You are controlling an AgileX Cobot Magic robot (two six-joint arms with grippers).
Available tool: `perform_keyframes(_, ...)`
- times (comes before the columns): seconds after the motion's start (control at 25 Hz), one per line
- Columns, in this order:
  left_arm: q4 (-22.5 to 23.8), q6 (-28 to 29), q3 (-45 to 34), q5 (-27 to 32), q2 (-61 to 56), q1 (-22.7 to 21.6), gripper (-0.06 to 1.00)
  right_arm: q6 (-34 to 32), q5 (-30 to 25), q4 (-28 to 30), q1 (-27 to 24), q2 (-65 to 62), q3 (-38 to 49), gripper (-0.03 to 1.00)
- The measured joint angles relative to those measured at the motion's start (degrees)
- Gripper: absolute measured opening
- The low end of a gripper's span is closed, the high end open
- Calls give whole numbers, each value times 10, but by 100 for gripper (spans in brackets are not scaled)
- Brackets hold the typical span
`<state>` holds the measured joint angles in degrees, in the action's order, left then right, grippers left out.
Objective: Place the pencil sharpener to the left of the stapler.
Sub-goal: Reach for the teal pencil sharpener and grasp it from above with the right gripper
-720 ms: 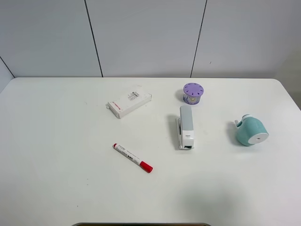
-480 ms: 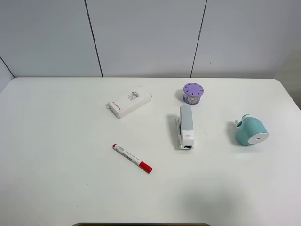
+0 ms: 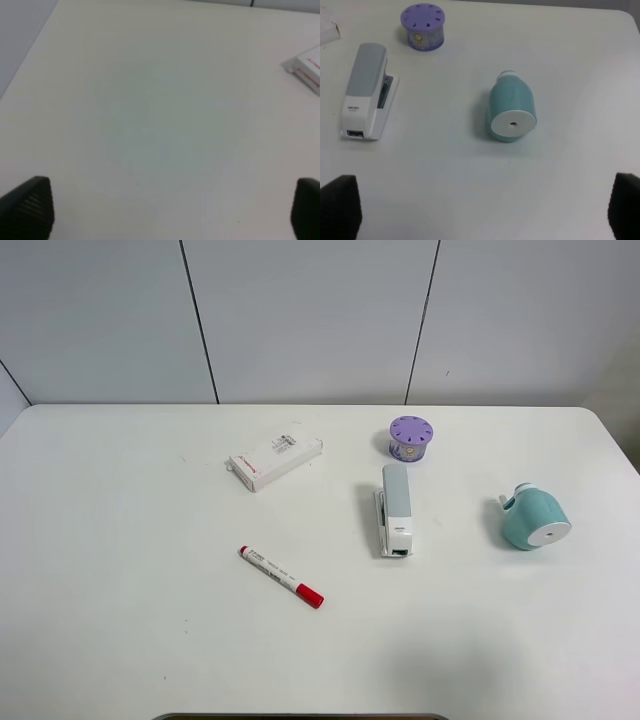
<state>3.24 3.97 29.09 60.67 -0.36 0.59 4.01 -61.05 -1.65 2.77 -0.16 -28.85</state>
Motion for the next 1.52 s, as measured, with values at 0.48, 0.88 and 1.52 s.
perform_keyframes(0.48,0,0,0,0,0,0,95,0,0,0,0,0,0,99)
perform_keyframes(0.88,0,0,0,0,0,0,95,-50,0,28,0,0,0,99)
perform_keyframes(1.52,0,0,0,0,0,0,95,-107,-14,86,0,112,-68,99)
